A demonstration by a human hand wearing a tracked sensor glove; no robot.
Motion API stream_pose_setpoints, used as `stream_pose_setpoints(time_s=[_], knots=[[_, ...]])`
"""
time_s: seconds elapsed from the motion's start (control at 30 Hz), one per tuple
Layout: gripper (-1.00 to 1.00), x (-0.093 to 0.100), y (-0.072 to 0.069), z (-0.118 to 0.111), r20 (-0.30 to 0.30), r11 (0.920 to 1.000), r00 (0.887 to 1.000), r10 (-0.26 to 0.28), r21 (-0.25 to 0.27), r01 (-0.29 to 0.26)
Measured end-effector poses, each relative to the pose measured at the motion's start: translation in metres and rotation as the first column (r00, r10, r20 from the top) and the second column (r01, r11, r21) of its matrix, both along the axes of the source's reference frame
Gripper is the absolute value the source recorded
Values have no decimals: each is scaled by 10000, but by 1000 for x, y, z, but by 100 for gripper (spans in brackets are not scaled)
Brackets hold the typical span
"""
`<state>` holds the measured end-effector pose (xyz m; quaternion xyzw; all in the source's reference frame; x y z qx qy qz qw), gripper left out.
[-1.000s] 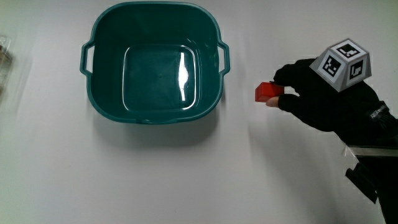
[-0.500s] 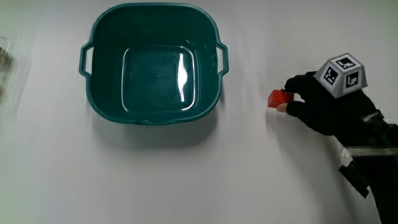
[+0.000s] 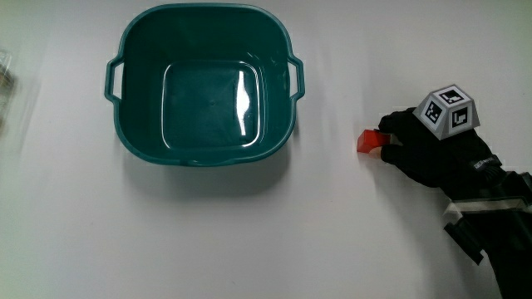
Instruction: Place red block
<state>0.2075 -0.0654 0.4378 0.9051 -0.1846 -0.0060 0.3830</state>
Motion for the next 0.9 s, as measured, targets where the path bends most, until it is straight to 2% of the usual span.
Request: stream_pose_setpoints(time_s=[0.03, 0.1, 0.27, 0.43, 0.5, 0.57, 0.63, 0.7, 0.73, 0.77, 0.83, 0.87, 0.9], knots=[[0, 3, 0, 5, 12, 9999, 10000, 91, -103, -91], [0, 2, 1, 2, 88, 9999, 9999, 99, 13, -99], [0, 4, 1, 3, 145, 9997, 9997, 209, -117, -207], [-56, 6, 3, 3, 24, 9992, 9996, 268, -286, -267], [-78, 10, 4, 2, 129, 9985, 9988, 470, -288, -466], [-100, 11, 5, -6, 147, 9985, 9986, 503, -231, -500], [-100, 7, 9, -20, 206, 9985, 9983, 540, 3, -540], [-100, -5, 17, -40, 163, 9971, 9999, 47, 754, -60], [-100, -14, 23, -54, 343, 9949, 9990, -291, 971, 256], [-100, -16, 29, -54, 241, 9917, 9986, -461, 1215, 429], [-100, -40, 42, -86, 974, 9930, 9902, -1000, 724, 931], [-100, -47, 48, -94, 1191, 9919, 9866, -1114, 742, 1031], [-100, -52, 54, -95, 1365, 9921, 9829, -1237, 390, 1195]])
